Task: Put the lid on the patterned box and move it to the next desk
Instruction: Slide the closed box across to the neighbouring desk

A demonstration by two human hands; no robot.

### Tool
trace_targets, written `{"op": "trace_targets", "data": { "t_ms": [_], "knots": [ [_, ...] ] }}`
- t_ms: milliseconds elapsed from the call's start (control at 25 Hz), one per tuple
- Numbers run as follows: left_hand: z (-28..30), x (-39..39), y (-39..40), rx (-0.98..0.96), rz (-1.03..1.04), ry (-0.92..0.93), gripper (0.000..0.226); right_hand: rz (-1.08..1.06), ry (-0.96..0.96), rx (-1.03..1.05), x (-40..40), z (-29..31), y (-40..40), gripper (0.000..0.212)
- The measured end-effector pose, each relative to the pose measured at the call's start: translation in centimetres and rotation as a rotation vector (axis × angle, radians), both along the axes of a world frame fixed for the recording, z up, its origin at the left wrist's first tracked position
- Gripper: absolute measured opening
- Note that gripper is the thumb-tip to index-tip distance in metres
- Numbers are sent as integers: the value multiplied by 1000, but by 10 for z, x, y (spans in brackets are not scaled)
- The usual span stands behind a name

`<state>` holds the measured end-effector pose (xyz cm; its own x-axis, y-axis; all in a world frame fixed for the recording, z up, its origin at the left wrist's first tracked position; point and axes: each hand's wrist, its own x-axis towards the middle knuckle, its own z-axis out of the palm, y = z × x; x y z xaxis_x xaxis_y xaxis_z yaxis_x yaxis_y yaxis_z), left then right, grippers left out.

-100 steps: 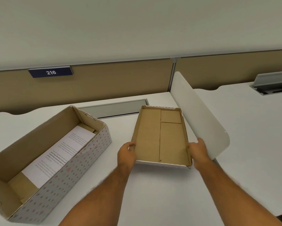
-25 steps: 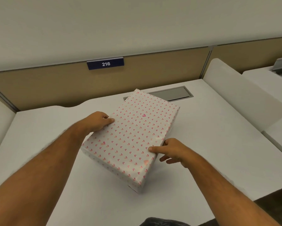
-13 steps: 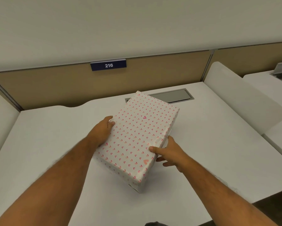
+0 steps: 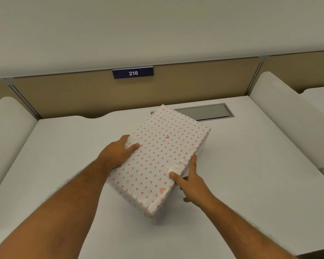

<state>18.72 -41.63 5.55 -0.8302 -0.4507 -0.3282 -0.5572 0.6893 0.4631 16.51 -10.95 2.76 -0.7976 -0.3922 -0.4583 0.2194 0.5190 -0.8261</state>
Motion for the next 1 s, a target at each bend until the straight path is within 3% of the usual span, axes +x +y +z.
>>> {"op": "trace_targets", "data": {
  "t_ms": [280, 560, 680, 840, 1000],
  "knots": [
    [-1, 1, 1, -28, 54, -5, 101, 87, 93, 24, -2, -14, 4, 130],
    [-1, -1, -5, -9, 84, 5, 99, -57, 13, -153, 12, -13, -4, 132],
    [3, 11, -18, 72, 105, 49, 96, -99, 45, -192, 21, -11, -21, 122],
    [19, 50, -73, 75, 210, 164, 93, -24, 83, -249, 14, 7, -84, 109],
    [38, 98, -180, 26, 353, 256, 90, 126, 101, -288, 12, 22, -203, 103]
  ]
}}
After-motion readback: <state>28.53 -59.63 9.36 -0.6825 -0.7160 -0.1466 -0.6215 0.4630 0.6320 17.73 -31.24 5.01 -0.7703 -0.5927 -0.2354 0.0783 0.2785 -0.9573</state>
